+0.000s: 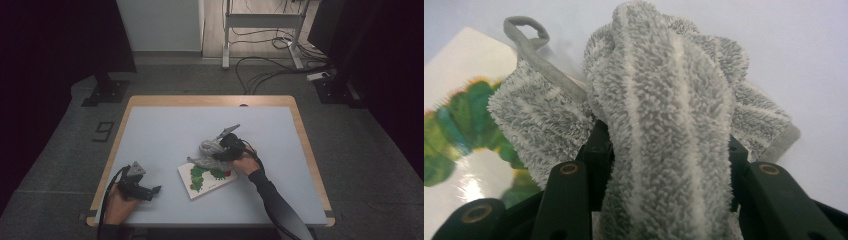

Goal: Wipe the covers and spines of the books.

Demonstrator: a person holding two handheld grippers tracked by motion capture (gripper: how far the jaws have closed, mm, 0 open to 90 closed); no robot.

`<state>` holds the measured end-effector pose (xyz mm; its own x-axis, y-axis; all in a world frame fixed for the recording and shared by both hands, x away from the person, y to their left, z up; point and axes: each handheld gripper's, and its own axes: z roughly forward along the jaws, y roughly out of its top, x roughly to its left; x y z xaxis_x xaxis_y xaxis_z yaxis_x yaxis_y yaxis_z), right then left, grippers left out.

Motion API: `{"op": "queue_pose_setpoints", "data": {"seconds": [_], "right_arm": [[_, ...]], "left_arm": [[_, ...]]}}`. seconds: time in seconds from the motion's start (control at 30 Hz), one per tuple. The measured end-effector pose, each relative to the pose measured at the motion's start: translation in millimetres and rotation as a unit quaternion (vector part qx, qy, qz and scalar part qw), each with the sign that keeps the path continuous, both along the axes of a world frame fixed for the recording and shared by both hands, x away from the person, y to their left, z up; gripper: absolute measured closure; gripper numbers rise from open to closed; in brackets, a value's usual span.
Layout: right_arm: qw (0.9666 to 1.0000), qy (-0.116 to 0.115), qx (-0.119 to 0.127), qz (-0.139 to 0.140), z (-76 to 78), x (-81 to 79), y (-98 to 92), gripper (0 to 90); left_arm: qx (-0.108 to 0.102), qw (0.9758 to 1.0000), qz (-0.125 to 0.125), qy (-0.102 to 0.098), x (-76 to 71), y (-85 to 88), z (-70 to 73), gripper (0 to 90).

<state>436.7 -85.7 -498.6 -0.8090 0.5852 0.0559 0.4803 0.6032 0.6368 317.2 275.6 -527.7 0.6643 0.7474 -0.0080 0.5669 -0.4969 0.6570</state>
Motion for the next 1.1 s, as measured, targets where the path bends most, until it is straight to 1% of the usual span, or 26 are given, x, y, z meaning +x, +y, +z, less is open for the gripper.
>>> {"op": "queue_pose_setpoints", "data": {"seconds": [0.07, 0.4, 0.47, 0.83, 1.1], "right_arm": [[1.0, -0.001, 0.002, 0.006, -0.2, -1.6, 4.7, 54.5], [0.9992, 0.008, 0.013, 0.037, -0.1, -10.4, 28.7, 54.6], [0.9989, 0.009, 0.013, 0.044, 0.3, -12.9, 35.9, 54.6], [0.9977, 0.011, 0.018, 0.065, 0.3, -18.9, 56.7, 54.5], [0.9961, 0.011, 0.02, 0.085, 0.8, -24.3, 78.9, 54.5]], "left_arm": [[0.0, 1.0, 0.0, 0.0, 0.0, 0.0, 0.0, 0.0], [0.0, 1.0, 0.0, 0.0, 0.0, 0.0, 0.0, 0.0], [0.0, 1.0, 0.0, 0.0, 0.0, 0.0, 0.0, 0.0], [0.0, 1.0, 0.0, 0.0, 0.0, 0.0, 0.0, 0.0], [-0.001, 1.0, 0.001, 0.0, -0.1, -0.1, -0.1, 0.0]]}}
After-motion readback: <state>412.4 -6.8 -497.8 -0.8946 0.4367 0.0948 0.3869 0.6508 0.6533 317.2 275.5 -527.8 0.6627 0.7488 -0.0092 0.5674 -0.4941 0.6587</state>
